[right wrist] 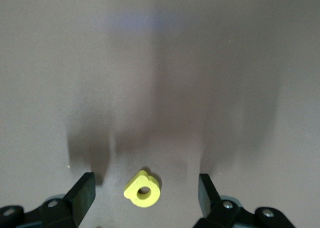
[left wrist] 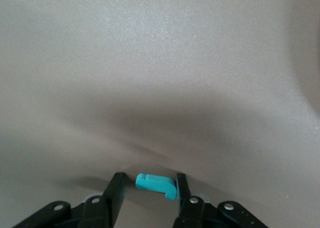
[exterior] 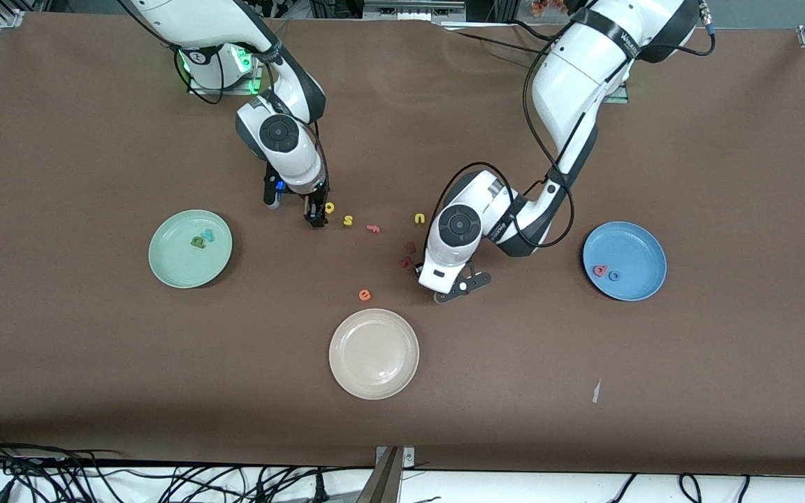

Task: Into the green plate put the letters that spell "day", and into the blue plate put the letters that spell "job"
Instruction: 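Grasp the teal j with the left gripper while the right gripper grasps yellow o, then place the teal j on the blue plate while the right gripper drops yellow o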

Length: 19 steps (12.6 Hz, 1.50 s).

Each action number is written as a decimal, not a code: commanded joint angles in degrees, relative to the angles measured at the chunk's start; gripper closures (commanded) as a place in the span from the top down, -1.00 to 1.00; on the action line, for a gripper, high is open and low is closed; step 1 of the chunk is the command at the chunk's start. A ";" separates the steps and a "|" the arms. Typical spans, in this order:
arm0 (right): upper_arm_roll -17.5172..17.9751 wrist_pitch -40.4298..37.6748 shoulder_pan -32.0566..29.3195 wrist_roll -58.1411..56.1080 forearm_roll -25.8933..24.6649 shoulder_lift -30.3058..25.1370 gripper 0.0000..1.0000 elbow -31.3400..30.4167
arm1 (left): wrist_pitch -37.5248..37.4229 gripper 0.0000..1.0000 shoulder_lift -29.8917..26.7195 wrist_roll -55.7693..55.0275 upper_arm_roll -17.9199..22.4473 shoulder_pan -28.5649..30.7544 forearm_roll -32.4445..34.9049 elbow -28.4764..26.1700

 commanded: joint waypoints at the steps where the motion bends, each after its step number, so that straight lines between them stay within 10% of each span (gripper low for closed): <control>1: 0.06 1.21 0.89 1.30 0.59 0.67 0.73 0.47 | -0.81 -0.20 1.53 -0.01 0.85 -0.88 -0.40 2.41; 3: -0.03 1.30 0.89 0.78 -0.20 1.37 0.39 0.56 | -0.81 -0.25 1.53 0.08 0.77 -0.88 -0.40 2.41; 7: -0.20 2.00 0.02 -8.41 -0.38 1.46 -1.00 1.26 | -0.90 -0.37 1.09 0.25 0.85 -0.62 -0.31 2.41; 13: -2.48 -7.81 -0.16 -19.49 -0.38 -4.32 -1.00 3.01 | -2.38 -0.43 -1.01 1.22 0.85 0.87 0.04 2.58; 19: -15.55 -36.14 -0.08 -58.49 -0.38 -8.55 -0.98 11.64 | -19.07 -0.47 -7.87 23.33 0.77 8.07 0.04 1.18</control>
